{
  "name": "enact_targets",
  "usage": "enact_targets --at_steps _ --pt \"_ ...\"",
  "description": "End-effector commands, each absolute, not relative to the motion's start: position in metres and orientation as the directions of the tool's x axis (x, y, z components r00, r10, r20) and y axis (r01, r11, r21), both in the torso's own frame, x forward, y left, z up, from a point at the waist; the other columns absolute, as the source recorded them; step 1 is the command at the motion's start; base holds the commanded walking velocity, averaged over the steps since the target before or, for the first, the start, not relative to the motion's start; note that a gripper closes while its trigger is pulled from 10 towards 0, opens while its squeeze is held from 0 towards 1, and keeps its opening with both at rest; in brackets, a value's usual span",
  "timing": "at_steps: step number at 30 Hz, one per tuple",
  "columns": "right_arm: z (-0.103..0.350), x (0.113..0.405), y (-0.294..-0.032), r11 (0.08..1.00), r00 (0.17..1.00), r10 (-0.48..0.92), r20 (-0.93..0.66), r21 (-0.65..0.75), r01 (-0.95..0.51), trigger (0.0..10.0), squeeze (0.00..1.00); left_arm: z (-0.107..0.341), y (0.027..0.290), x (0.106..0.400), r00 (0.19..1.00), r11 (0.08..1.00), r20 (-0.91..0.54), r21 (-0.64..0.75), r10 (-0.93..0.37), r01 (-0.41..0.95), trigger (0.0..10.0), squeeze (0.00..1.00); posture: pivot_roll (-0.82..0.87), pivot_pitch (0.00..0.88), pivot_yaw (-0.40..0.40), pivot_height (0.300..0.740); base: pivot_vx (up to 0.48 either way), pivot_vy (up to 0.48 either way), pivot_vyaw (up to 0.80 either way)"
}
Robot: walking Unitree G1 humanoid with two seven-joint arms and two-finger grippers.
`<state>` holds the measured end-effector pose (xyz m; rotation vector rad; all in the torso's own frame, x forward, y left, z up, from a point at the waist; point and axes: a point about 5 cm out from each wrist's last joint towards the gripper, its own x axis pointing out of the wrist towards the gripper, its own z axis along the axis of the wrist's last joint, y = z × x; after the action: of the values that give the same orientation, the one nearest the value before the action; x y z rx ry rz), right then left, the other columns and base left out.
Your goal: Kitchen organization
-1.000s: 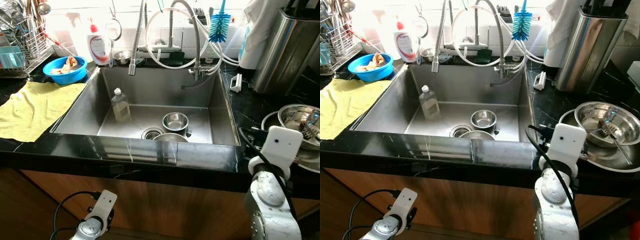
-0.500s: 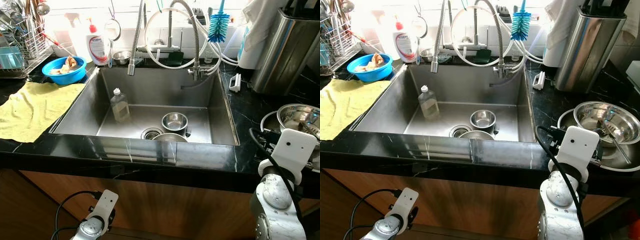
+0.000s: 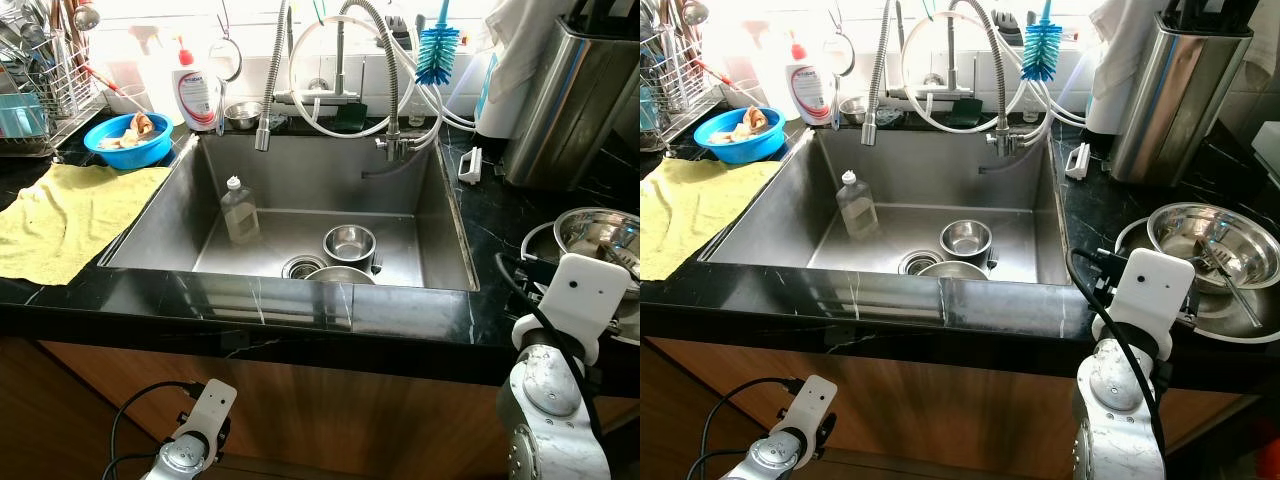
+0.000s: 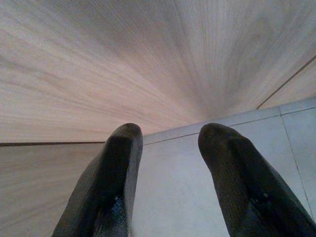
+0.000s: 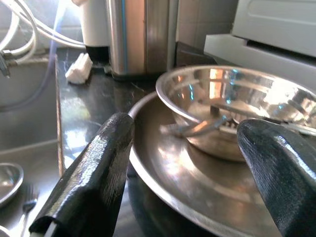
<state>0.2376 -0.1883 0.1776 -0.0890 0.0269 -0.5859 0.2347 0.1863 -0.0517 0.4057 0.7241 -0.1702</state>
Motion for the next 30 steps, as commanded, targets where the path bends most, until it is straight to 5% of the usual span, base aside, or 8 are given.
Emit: enact_targets --at_steps 1,4,5,6,7,8,30 --pt "0.1791 0.2405 -0.1847 0.838 0.839 -0.544 -0.005 -0.057 0.543 10.0 0.0 -0.0519 0.1884 0.2343 0.737 0.904 -0.676 0.312 -0.006 0.293 10.0 0.0 -0.14 0.0 0.044 0.74 0.0 0.0 0.0" --pt "0.1799 0.2422 -0.1852 0.84 0.841 -0.541 0.003 -0.058 0.54 10.0 0.0 -0.052 0.1885 0.234 0.737 0.904 -0.676 0.312 -0.006 0.294 10.0 0.0 -0.14 0.0 0.044 0.74 0.0 0.0 0.0" --pt "0.1803 0.2429 -0.1855 0.84 0.842 -0.54 0.006 -0.058 0.539 5.4 0.0 -0.052 0.1885 0.234 0.737 0.904 -0.676 0.312 -0.006 0.293 10.0 0.0 -0.14 0.0 0.044 0.74 0.0 0.0 0.0" --pt "0.1807 0.2436 -0.1863 0.84 0.841 -0.54 0.01 -0.059 0.54 5.4 0.0 -0.052 0.1886 0.234 0.737 0.903 -0.676 0.312 -0.006 0.294 10.0 0.0 -0.14 0.0 0.043 0.74 0.0 0.0 0.0" --pt "0.1811 0.244 -0.1871 0.838 0.84 -0.542 0.012 -0.059 0.542 3.8 0.0 -0.052 0.1886 0.234 0.737 0.903 -0.676 0.312 -0.007 0.294 10.0 0.0 -0.14 0.0 0.043 0.74 0.0 0.0 0.0" --pt "0.1818 0.2446 -0.1884 0.836 0.838 -0.546 0.016 -0.06 0.546 0.0 0.0 -0.0519 0.1888 0.2341 0.737 0.903 -0.676 0.313 -0.006 0.295 10.0 0.0 -0.14 0.0 0.042 0.74 0.0 0.0 0.0" --pt "0.1827 0.2454 -0.1896 0.828 0.83 -0.557 0.021 -0.056 0.557 0.0 0.0 -0.0515 0.1897 0.2344 0.738 0.901 -0.675 0.314 -0.009 0.298 10.0 0.0 -0.14 0.0 0.043 0.74 0.0 0.0 0.0"
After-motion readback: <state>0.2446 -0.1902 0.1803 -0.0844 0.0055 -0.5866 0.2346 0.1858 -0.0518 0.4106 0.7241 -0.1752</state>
